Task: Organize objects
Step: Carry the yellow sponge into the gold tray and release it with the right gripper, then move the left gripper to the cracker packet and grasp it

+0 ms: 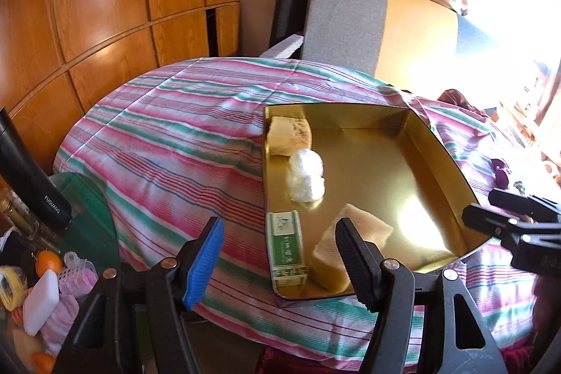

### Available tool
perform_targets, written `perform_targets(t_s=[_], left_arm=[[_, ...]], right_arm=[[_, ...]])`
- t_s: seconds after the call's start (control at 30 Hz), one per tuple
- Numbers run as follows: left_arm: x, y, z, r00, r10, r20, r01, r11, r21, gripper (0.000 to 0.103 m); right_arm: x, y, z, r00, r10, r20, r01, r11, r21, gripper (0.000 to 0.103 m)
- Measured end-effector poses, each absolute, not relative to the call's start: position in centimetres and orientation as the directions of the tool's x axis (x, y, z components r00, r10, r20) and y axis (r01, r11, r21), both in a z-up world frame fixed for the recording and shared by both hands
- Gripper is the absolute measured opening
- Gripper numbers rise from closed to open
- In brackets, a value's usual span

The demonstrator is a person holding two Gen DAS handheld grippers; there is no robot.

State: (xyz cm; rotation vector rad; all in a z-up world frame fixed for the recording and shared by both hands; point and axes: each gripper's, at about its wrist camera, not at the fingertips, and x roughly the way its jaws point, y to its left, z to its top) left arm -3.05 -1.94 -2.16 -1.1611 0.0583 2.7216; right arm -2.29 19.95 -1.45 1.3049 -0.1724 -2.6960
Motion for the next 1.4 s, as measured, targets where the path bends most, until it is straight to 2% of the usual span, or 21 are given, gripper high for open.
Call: perform_targets(t_s=[0.3,0.53,0.77,0.9,1.07,1.2,1.4], left_arm=[[-2.5,2.4,-1.7,-0.664,0.204,-0.720,-0.292,-0.957,-0.002,0.067],[-1.8,7.1,-1.3,-0.631,0.295,-0.718,-0.430,-0.903,0.007,0.067],[-0.7,12.9,-1.3,-0.572,0.384,-0.724,-0.568,-0.823,0.012,0.067],[-0.1,16.6,-1.5,-0.544,0.410,-0.732,-0.626,-0.779,0.028,0.067],[0.7,21.3,-2.1,-0.491,0.450,-0.746,-0.698,-0.716,0.027,0.067],[1.0,25.3,-3.1,-0.396,0.486,-0.779,-0.747,-0.664,-0.034,0.066],[2.1,31.0,-5.0,-0.295,0.500,-0.814,-0.809,-0.584,-0.066,0.062]], right_arm=[[0.4,27.8,-0.8,-0.652,-0.057,-0.756,-0.113,-0.979,0.171,0.083],[4.1,36.9,-0.3,-0.646,0.104,-0.757,-0.319,-0.937,0.143,0.083],[10.9,49.4,0.6,-0.609,0.325,-0.723,-0.642,-0.738,0.210,0.083],[14.5,54.3,-0.5,-0.558,0.419,-0.716,-0.763,-0.599,0.244,0.083],[17.6,57.7,-2.7,-0.543,0.415,-0.730,-0.825,-0.428,0.370,0.083],[19.0,58.5,-2.9,-0.539,0.429,-0.725,-0.837,-0.369,0.403,0.083],[19.8,59.5,-4.4,-0.556,0.368,-0.745,-0.830,-0.302,0.469,0.083]])
